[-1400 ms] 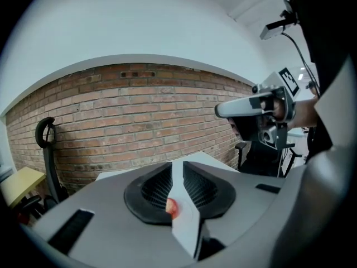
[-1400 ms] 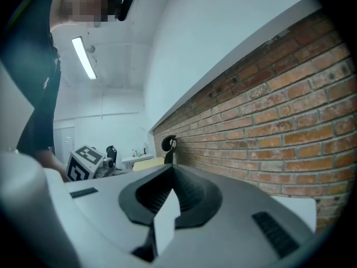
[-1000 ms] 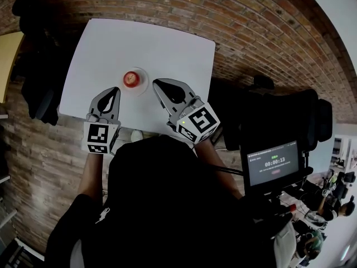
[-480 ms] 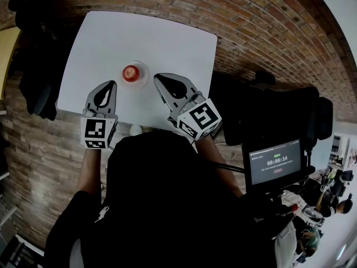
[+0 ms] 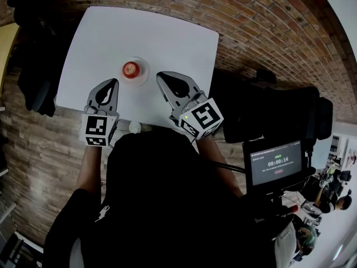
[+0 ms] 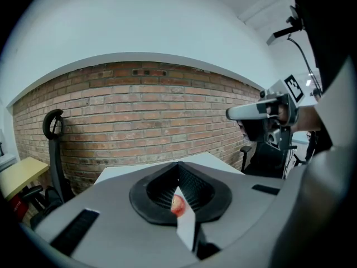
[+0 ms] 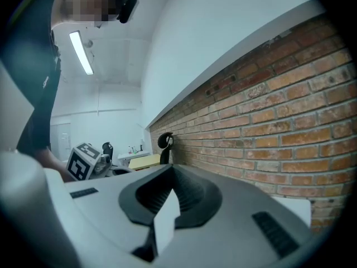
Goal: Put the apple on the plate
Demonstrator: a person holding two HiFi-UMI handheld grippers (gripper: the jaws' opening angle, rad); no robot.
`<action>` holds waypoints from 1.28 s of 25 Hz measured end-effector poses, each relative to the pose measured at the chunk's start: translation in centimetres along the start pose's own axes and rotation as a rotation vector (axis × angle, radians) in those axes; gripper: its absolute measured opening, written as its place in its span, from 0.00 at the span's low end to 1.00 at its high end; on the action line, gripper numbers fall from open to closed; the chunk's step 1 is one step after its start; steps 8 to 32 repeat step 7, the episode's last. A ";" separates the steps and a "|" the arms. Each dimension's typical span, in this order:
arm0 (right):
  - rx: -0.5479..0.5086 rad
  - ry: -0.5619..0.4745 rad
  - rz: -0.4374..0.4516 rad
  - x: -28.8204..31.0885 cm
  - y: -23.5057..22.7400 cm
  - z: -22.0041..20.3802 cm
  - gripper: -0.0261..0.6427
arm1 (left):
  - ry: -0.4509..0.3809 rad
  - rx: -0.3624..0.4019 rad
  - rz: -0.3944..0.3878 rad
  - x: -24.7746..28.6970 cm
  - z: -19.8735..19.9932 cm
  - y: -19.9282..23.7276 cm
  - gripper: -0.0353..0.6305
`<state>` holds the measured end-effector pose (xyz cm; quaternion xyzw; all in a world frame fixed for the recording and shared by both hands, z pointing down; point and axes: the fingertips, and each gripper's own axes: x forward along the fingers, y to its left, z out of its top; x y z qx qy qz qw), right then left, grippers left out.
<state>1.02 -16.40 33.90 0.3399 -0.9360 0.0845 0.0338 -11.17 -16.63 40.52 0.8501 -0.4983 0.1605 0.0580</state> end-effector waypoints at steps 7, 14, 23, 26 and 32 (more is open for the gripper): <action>0.010 0.012 -0.007 0.0 -0.2 -0.5 0.04 | 0.024 0.015 -0.036 0.6 -0.7 -0.6 0.06; 0.010 0.012 -0.007 0.0 -0.2 -0.5 0.04 | 0.024 0.015 -0.036 0.6 -0.7 -0.6 0.06; 0.010 0.012 -0.007 0.0 -0.2 -0.5 0.04 | 0.024 0.015 -0.036 0.6 -0.7 -0.6 0.06; 0.010 0.012 -0.007 0.0 -0.2 -0.5 0.04 | 0.024 0.015 -0.036 0.6 -0.7 -0.6 0.06; 0.010 0.012 -0.007 0.0 -0.2 -0.5 0.04 | 0.024 0.015 -0.036 0.6 -0.7 -0.6 0.06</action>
